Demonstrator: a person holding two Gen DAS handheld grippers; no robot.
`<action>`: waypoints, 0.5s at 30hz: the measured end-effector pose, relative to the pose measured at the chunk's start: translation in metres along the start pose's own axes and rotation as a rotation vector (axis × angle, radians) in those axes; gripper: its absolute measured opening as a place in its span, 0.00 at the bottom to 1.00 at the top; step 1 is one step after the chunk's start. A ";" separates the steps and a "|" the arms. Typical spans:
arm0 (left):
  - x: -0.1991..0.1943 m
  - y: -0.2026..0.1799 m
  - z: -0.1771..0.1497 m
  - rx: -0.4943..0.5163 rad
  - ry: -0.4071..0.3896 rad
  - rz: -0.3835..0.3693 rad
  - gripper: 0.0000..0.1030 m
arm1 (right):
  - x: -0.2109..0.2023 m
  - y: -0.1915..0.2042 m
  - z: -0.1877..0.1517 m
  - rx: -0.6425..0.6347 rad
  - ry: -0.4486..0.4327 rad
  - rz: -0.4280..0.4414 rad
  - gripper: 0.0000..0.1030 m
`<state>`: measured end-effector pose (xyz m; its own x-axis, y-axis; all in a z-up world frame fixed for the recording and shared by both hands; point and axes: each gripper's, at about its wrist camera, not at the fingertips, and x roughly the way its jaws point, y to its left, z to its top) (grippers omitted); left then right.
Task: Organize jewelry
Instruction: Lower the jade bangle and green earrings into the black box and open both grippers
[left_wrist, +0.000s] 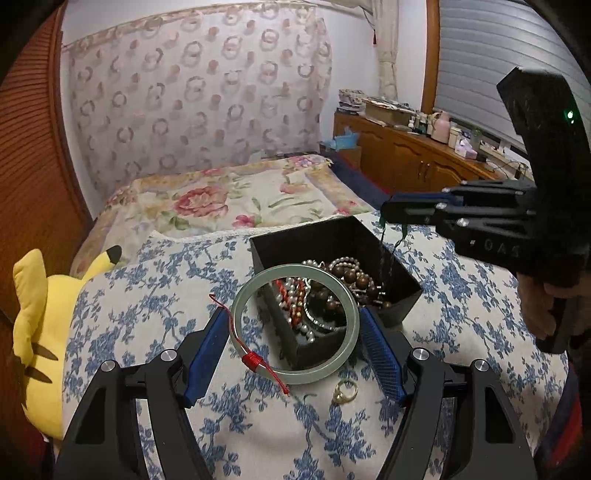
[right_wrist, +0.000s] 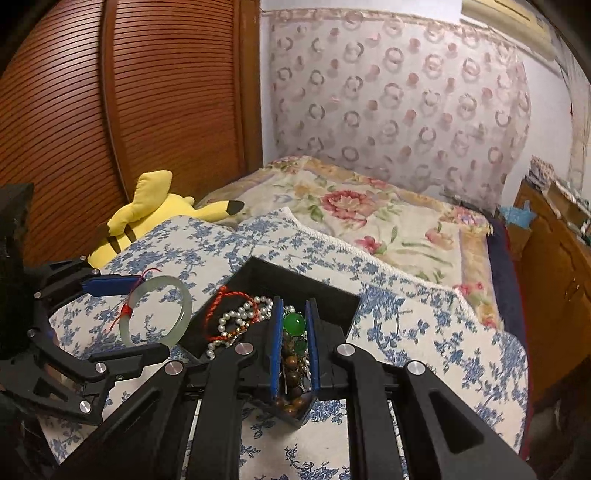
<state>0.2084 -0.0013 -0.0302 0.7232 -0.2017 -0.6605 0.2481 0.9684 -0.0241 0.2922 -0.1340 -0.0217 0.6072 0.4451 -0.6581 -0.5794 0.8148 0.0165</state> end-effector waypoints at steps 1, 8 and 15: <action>0.002 -0.001 0.001 0.003 0.001 0.001 0.67 | 0.001 -0.001 -0.001 0.007 0.003 -0.002 0.15; 0.023 -0.007 0.015 0.015 0.016 0.008 0.67 | 0.001 -0.009 -0.006 0.041 0.006 0.001 0.39; 0.047 -0.009 0.028 0.002 0.033 0.007 0.67 | -0.008 -0.019 -0.024 0.064 0.008 -0.011 0.41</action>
<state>0.2581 -0.0233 -0.0401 0.7032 -0.1895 -0.6852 0.2441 0.9696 -0.0177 0.2847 -0.1619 -0.0346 0.6089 0.4331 -0.6646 -0.5365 0.8420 0.0572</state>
